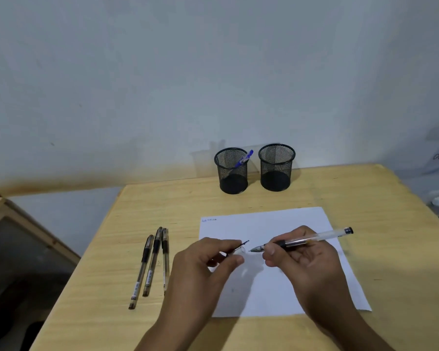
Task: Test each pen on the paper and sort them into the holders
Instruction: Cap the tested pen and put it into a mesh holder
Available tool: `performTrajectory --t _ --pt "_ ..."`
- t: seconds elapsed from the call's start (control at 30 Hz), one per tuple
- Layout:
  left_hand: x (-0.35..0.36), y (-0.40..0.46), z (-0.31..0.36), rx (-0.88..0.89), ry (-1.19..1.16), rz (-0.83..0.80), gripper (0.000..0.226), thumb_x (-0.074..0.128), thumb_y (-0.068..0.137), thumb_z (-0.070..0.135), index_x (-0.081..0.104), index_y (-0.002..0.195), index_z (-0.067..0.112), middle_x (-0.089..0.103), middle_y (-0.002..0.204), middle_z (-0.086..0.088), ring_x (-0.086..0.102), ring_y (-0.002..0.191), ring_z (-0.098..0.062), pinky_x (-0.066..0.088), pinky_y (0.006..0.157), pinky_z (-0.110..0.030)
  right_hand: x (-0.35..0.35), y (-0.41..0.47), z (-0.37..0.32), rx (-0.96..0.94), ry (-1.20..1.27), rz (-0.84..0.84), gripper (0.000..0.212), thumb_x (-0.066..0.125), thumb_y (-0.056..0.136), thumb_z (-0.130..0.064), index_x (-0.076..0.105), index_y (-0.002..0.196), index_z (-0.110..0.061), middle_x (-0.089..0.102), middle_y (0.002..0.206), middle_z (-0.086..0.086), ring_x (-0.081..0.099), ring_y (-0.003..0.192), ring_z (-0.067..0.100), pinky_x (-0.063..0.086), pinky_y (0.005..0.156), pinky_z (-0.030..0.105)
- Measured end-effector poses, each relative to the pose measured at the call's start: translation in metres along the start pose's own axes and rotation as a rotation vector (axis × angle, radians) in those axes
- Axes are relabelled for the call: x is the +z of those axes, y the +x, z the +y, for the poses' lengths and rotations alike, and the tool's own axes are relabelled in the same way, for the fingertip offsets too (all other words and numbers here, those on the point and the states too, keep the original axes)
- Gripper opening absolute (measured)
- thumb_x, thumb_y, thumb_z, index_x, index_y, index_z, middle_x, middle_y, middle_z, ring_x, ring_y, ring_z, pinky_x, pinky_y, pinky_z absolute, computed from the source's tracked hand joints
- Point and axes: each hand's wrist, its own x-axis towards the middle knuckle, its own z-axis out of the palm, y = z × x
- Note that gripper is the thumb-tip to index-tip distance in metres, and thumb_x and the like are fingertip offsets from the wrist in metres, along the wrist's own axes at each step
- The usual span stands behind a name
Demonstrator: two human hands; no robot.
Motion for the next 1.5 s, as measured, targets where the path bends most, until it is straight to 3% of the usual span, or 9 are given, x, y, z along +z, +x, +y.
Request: performTrajectory --t 0.27,0.4,0.63,0.73,0.93,1.1,1.17,1.3,1.5 --pt "0.008 -0.012 0.006 0.039 0.027 -0.066 0.025 0.081 0.079 0.026 0.077 0.097 0.042 0.07 0.089 0.023 0.066 0.083 -0.007 0.043 0.068 -0.009 -0.001 -0.008 0.006 0.082 -0.08 -0.024 0.01 0.075 0.081 0.003 0.067 0.081 -0.003 0.075 0.073 0.014 0.074 0.071 0.026 0.058 0.07 0.029" --pt "0.011 -0.015 0.007 -0.132 -0.145 -0.042 0.033 0.086 0.072 0.021 0.075 0.098 0.038 0.074 0.085 0.016 0.069 0.079 -0.005 0.049 0.072 -0.012 -0.003 -0.011 0.008 0.155 -0.093 -0.019 0.01 0.077 0.079 0.002 0.069 0.082 -0.003 0.076 0.075 0.012 0.074 0.073 0.027 0.058 0.076 0.038" --pt "0.005 -0.018 0.01 -0.234 -0.287 -0.1 0.01 0.086 0.072 0.016 0.081 0.075 0.023 0.073 0.068 0.005 0.064 0.064 -0.005 0.048 0.062 -0.014 0.002 -0.018 0.009 0.135 -0.237 -0.024 0.017 0.08 0.077 -0.003 0.074 0.075 -0.019 0.077 0.073 0.005 0.074 0.07 0.021 0.059 0.078 0.047" --pt "0.002 -0.021 0.011 -0.233 -0.31 -0.112 0.011 0.085 0.072 0.015 0.08 0.074 0.024 0.073 0.069 -0.001 0.061 0.063 -0.007 0.048 0.061 -0.017 0.004 -0.021 0.011 0.149 -0.232 -0.025 0.02 0.082 0.076 -0.006 0.076 0.074 -0.025 0.077 0.075 0.004 0.073 0.073 0.02 0.058 0.079 0.046" --pt "0.005 -0.029 0.008 -0.234 -0.315 -0.116 0.01 0.083 0.076 0.017 0.079 0.074 0.026 0.074 0.072 0.0 0.062 0.066 -0.011 0.049 0.064 -0.021 0.007 -0.03 0.019 0.201 -0.15 -0.023 0.013 0.083 0.073 -0.007 0.074 0.074 -0.016 0.076 0.073 0.01 0.073 0.074 0.022 0.056 0.081 0.044" --pt "0.008 -0.025 0.012 -0.205 -0.333 -0.121 0.006 0.084 0.075 0.017 0.08 0.075 0.021 0.073 0.07 -0.002 0.059 0.062 -0.005 0.047 0.06 -0.015 0.003 -0.028 0.02 0.176 -0.113 -0.04 0.015 0.078 0.066 -0.028 0.076 0.078 -0.02 0.076 0.076 0.012 0.073 0.076 0.025 0.057 0.08 0.042" --pt "0.011 -0.022 0.016 -0.195 -0.372 -0.112 0.006 0.084 0.075 0.016 0.08 0.076 0.02 0.073 0.069 0.0 0.059 0.061 -0.004 0.047 0.06 -0.014 -0.001 -0.023 0.019 0.17 -0.075 -0.027 0.017 0.078 0.067 -0.024 0.074 0.081 -0.017 0.077 0.079 0.013 0.074 0.077 0.028 0.056 0.079 0.041" --pt "0.02 -0.02 0.015 -0.209 -0.445 -0.089 0.008 0.085 0.074 0.017 0.08 0.079 0.02 0.072 0.069 0.003 0.059 0.063 -0.004 0.046 0.062 -0.015 0.001 -0.013 0.016 0.207 0.142 0.074 0.043 0.076 0.065 -0.018 0.058 0.103 -0.009 0.077 0.085 0.02 0.072 0.081 0.035 0.056 0.082 0.043" --pt "0.018 -0.005 0.003 -0.225 -0.428 -0.02 0.017 0.085 0.075 0.014 0.079 0.089 0.021 0.075 0.075 0.002 0.066 0.068 -0.006 0.05 0.066 -0.014 0.007 0.008 0.01 0.086 -0.022 0.142 0.016 0.074 0.082 -0.003 0.063 0.093 -0.009 0.077 0.081 0.012 0.073 0.073 0.025 0.059 0.076 0.04"
